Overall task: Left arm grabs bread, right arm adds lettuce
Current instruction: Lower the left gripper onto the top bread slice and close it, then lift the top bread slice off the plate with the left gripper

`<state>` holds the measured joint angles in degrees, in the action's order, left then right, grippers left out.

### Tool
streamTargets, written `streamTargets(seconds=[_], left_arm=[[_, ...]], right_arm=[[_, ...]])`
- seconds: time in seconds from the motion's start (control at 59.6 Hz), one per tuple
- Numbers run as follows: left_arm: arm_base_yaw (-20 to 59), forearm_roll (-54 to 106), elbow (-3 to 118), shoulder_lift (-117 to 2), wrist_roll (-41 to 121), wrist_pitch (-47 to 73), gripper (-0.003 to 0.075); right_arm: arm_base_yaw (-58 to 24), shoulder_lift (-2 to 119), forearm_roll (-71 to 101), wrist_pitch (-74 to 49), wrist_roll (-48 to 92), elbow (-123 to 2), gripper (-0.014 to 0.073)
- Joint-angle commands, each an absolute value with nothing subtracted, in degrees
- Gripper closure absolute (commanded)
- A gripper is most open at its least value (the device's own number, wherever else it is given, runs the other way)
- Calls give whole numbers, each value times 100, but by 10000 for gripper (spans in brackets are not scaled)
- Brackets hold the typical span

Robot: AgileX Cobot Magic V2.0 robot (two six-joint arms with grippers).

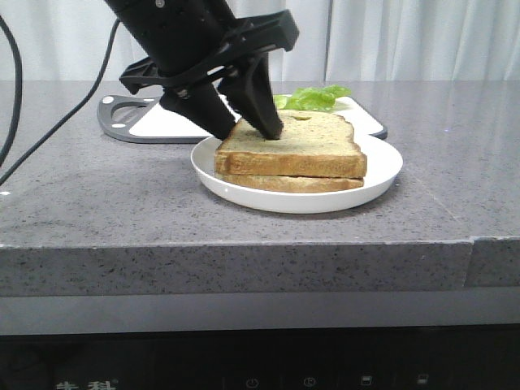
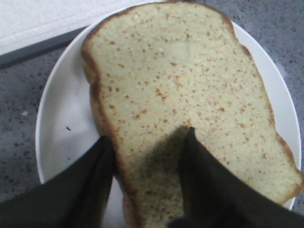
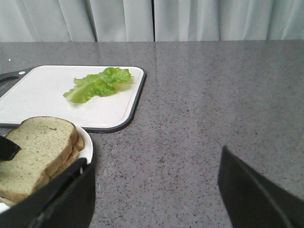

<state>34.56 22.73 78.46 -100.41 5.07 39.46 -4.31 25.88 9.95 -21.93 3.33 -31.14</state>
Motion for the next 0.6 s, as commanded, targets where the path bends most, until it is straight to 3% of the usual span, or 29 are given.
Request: streamTargets(seconds=[0.0,0.201,0.587], left_arm=[[3477,2286,7994,-9818,491,3957,619],[3477,2286,7994,-9818,491,3957,741],[3477,2297,7994,-9309,491,3812,741]], right_arm=[[-397,2651,984,-1786,332,-3324,41],[-397,2651,984,-1786,332,-3324,41],[-397,2651,984,-1780,332,-3324,41]])
